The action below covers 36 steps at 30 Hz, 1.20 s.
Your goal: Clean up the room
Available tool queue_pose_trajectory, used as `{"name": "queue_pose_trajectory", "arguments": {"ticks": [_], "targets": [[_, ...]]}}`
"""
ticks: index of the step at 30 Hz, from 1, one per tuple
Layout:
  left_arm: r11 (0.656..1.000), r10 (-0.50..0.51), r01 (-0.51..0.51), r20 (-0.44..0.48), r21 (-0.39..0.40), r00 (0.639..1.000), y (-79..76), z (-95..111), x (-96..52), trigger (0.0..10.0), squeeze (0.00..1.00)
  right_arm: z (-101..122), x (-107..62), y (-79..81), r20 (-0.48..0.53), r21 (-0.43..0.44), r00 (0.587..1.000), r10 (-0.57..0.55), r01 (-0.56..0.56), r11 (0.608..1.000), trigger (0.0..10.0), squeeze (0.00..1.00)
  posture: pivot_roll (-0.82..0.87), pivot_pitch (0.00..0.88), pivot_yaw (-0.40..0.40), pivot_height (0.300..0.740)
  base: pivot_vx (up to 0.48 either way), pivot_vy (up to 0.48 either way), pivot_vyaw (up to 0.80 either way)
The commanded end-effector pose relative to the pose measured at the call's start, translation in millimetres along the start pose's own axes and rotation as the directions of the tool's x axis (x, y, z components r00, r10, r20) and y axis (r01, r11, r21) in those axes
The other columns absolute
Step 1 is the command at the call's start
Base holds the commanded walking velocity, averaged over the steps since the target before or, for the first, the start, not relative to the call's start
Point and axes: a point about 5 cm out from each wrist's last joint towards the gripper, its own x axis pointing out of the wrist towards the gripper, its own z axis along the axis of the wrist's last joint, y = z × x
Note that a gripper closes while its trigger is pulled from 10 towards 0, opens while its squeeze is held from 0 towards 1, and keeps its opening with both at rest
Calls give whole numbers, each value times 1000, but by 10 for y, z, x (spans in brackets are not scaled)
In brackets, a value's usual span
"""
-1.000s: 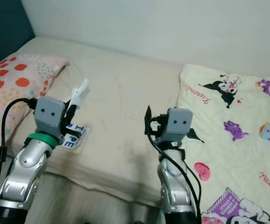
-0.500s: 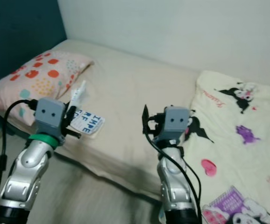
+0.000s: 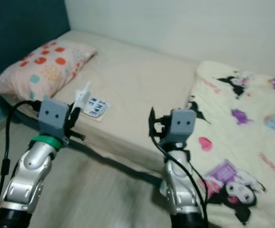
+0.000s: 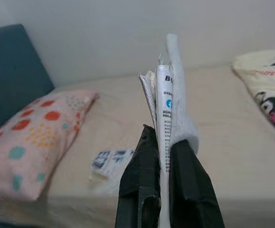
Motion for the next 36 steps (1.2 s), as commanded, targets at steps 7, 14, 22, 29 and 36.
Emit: {"name": "queue_pose_trajectory", "arguments": {"ticks": [7,14,22,29,36], "targets": [[999,-13,10,-97,-32,995,-85,-142,-21,10000,0,-71,-15,45,-34,-46,998,49,-50,998,10000,0,-33,44,37,740,0,0,800],[998,-46,40,-131,-49,990,-208,-169,-37,10000,0,-91,-36,37,-40,-58,998,57,-59,997,10000,0,-39,44,39,740,0,0,800],[997,-65,60,-118,-45,991,-246,-141,2,10000,0,-102,-50,42,-45,-61,997,66,-68,996,10000,0,-45,44,41,740,0,0,800],[997,-62,57,-126,-46,990,-257,-140,2,10000,0,-114,-57,44,-49,-60,996,70,-73,996,10000,0,-45,44,41,740,0,0,800],[997,-62,56,-129,-47,990,-277,-146,0,10000,0,-123,-54,46,-53,-58,996,72,-75,996,10000,0,-44,44,37,740,0,0,800]]}}
